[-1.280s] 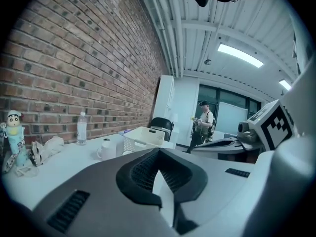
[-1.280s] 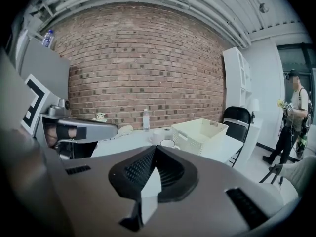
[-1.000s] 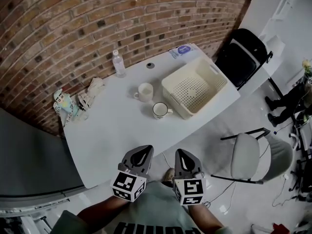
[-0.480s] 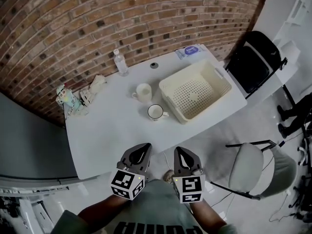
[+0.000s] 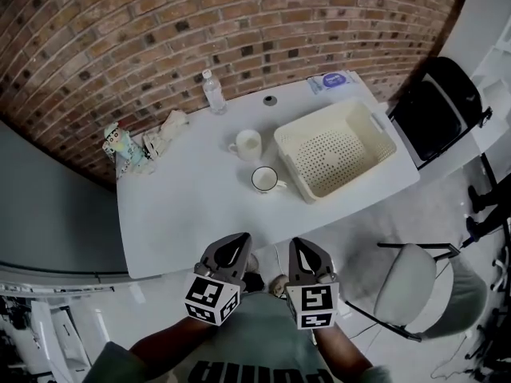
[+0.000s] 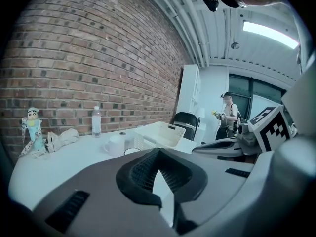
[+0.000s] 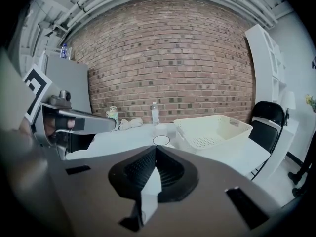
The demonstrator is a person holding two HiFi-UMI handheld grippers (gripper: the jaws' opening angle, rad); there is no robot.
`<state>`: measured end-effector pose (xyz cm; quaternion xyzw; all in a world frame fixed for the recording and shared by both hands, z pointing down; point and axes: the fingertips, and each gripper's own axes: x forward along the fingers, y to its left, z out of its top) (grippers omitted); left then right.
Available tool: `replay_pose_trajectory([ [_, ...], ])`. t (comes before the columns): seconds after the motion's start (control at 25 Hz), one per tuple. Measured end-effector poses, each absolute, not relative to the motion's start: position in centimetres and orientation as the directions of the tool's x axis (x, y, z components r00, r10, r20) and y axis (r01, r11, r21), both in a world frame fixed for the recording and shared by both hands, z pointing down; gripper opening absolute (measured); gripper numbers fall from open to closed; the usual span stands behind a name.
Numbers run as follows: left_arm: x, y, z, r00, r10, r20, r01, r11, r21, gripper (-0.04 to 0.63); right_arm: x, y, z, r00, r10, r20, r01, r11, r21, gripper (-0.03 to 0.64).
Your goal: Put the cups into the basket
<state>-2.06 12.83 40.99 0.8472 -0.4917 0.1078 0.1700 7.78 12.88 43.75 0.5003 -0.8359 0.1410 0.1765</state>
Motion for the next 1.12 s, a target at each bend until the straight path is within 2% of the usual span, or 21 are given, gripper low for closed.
replay_pose_trajectory([
  [1.12,-7.8,3.8,44.5,0.597,-0.722,0.35,-0.802,-0.55,0.232,0.003,2.6,5.3,47.9,-0.275,-0.8,0.533,-0.948,0.318,-0.013,0.011],
])
